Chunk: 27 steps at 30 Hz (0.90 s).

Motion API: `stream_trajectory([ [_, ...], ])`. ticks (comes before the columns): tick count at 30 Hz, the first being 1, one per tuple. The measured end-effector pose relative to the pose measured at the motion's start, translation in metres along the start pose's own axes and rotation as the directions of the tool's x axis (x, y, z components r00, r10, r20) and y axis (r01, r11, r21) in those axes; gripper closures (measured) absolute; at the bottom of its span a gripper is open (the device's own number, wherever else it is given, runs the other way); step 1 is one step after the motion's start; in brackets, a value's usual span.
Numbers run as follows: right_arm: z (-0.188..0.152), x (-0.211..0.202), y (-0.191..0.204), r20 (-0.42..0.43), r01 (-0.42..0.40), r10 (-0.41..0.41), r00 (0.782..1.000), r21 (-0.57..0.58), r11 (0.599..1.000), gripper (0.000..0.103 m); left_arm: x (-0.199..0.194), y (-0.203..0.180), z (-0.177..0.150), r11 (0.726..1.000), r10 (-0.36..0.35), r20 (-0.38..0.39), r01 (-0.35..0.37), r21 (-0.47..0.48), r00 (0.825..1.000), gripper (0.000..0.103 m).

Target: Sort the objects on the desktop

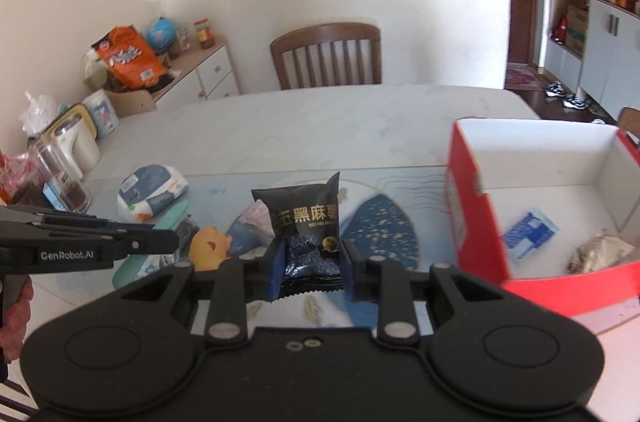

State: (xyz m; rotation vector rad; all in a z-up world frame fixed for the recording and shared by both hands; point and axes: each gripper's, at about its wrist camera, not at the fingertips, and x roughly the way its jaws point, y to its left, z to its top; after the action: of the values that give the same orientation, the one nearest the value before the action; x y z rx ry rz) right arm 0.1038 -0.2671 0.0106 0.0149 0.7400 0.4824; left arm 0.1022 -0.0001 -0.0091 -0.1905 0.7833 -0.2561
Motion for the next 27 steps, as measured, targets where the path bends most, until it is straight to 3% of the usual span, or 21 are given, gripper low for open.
stream_trajectory([
  [9,-0.001,-0.031,-0.033,0.04,0.047,-0.049,0.998,0.039,0.998,0.075,0.002,-0.048,0.017,0.997,-0.062,0.04,0.06,0.056,0.997,0.093],
  [27,0.004,-0.056,-0.121,0.077,0.134,-0.138,0.987,0.066,0.989,0.075,0.059,-0.152,0.043,0.975,-0.151,0.003,0.148,0.166,0.989,0.093],
])
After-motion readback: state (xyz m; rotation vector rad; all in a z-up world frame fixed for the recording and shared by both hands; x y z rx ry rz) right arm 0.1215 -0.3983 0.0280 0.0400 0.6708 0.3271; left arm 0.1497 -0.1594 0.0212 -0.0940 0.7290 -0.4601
